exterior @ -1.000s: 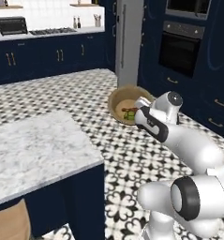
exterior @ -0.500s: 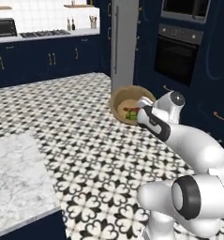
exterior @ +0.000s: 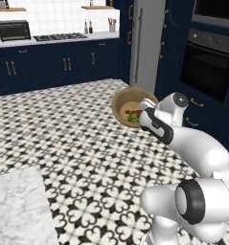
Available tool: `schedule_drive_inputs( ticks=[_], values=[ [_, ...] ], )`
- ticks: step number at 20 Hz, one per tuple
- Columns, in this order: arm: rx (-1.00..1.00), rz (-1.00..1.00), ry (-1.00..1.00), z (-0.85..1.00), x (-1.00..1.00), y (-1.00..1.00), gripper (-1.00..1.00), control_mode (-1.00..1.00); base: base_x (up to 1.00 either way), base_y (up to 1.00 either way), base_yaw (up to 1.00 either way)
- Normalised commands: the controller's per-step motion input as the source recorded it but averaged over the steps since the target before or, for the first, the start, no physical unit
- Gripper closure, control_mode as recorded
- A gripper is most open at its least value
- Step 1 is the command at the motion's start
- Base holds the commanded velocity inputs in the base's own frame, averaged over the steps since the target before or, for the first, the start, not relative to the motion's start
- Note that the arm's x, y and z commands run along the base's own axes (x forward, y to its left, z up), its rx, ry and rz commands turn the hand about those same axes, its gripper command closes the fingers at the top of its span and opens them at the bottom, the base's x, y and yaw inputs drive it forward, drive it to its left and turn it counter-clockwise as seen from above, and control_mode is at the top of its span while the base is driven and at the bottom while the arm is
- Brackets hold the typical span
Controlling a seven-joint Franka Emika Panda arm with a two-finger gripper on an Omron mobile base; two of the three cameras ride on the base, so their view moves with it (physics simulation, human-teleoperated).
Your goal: Pick the chicken drumstick and lime from their plates and place them in the bowl. Then put the bowl in the fridge.
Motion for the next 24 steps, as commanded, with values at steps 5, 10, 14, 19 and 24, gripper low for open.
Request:
schedule_drive_inputs(
  ticks=[5,10,14,19,24],
  values=[
    [0.0,0.0,0.0,0.0,0.0,0.0,1.0,1.0,1.0,-0.26,0.14],
    [0.0,0.0,0.0,0.0,0.0,0.0,1.0,1.0,1.0,-0.05,0.11],
    [0.0,0.0,0.0,0.0,0.0,0.0,1.0,1.0,1.0,0.0,0.06],
    [0.0,0.0,0.0,0.0,0.0,0.0,1.0,1.0,1.0,-0.06,0.03],
    [0.0,0.0,0.0,0.0,0.0,0.0,1.0,1.0,1.0,-0.03,-0.05]
  ],
)
